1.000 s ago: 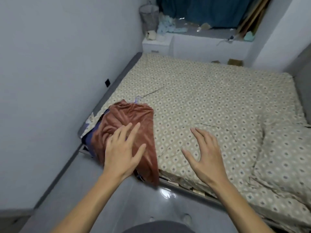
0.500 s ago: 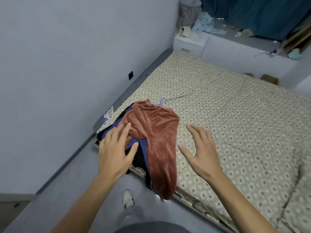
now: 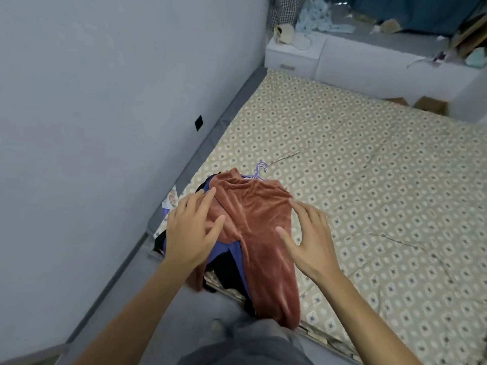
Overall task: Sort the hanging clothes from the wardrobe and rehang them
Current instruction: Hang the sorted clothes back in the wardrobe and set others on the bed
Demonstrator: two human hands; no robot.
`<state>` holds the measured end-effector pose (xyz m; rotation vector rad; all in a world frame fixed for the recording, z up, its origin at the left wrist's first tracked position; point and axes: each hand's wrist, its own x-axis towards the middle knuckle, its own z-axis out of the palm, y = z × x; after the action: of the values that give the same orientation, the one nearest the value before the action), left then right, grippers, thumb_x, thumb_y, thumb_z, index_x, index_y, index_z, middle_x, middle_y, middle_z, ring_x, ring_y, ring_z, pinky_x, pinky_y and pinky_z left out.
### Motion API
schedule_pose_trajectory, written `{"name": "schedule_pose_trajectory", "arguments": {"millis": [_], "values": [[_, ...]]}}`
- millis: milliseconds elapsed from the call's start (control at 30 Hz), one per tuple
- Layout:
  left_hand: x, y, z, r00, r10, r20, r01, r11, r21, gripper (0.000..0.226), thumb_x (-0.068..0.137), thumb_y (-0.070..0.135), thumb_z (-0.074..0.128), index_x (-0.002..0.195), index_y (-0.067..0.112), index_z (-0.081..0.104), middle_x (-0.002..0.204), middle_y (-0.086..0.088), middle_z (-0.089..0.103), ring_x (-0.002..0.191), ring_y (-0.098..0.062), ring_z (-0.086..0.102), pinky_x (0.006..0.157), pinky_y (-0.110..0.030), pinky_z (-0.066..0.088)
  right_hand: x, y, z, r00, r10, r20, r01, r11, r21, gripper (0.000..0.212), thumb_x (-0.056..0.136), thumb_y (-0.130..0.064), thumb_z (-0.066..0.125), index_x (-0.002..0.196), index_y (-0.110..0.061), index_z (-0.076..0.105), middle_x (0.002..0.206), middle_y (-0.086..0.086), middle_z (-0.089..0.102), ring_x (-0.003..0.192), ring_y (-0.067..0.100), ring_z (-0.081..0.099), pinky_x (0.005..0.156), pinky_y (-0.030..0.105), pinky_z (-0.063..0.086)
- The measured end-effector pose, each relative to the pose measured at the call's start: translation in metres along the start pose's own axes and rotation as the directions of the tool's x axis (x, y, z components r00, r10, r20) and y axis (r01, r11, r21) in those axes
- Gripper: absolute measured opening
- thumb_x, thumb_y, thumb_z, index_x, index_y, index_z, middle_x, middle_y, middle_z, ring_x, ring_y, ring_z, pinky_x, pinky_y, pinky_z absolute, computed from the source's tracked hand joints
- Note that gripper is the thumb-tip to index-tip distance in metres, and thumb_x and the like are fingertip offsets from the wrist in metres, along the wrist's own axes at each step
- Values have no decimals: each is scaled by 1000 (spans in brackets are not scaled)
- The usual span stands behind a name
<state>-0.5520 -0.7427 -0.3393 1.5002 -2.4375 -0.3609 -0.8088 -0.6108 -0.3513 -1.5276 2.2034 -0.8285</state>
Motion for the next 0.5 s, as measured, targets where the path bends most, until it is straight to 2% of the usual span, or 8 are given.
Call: {"name": "schedule_pose_trajectory", "arguments": {"millis": [333,500], "values": [[130,-40,100,980,21,198,-32,998,49,65,101,59,36,154,24,46,141,-4,58,129,-28,51,102,-51,47,133,68,67,975,201,95,-193,978,-82,77,91,-73,43,155,-31,41,148,-6,49,137,20,38,113,46,39],[219,-83,186,936,-42,348,11,996,89,71,99,64,23,157,27,40,153,-5,48,138,-33,44,110,-54,38,200,126,143,921,341,189,-302,931,-207,74,94,-70,46,155,-29,42,149,1,48,135,31,39,111,47,40]]}}
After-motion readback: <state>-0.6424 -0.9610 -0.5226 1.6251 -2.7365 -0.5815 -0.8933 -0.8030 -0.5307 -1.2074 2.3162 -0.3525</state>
